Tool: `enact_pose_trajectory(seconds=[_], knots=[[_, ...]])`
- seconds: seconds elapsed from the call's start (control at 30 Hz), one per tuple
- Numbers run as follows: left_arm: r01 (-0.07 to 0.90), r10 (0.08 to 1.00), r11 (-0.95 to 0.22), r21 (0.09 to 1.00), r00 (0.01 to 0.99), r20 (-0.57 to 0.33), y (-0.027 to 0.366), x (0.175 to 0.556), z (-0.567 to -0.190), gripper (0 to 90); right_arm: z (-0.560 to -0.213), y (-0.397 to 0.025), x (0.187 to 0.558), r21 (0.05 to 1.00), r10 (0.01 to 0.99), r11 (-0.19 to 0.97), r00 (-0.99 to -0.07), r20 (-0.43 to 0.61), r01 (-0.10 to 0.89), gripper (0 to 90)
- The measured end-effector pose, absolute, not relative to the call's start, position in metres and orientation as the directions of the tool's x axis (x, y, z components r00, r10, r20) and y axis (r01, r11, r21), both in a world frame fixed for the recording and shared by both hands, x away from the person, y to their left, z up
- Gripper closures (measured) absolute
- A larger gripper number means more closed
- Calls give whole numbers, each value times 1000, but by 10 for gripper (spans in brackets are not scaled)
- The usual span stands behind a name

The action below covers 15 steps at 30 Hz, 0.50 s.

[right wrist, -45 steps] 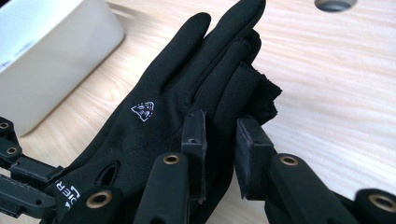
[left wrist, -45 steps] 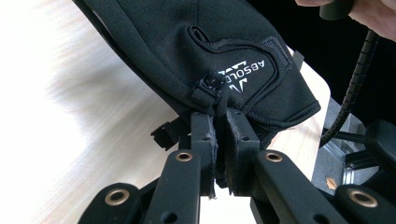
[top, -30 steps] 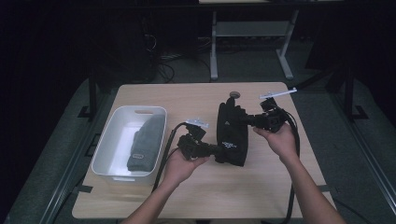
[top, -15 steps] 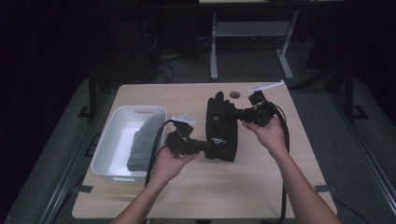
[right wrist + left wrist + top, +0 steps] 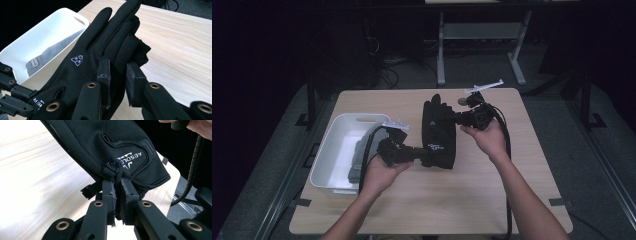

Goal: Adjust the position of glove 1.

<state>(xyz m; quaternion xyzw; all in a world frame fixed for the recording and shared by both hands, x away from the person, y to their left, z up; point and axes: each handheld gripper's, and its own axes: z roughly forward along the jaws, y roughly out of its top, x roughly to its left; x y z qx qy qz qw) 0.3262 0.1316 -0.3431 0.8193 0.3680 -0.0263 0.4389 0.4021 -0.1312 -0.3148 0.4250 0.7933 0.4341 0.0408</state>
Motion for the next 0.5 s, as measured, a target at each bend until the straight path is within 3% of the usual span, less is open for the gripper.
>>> enact_pose_trajectory(seconds=[0.5], knots=[[629,601,-334,702,716,-355,155,326,-337,836,-306,-105,409,731,691,301,-668,275,612,752]])
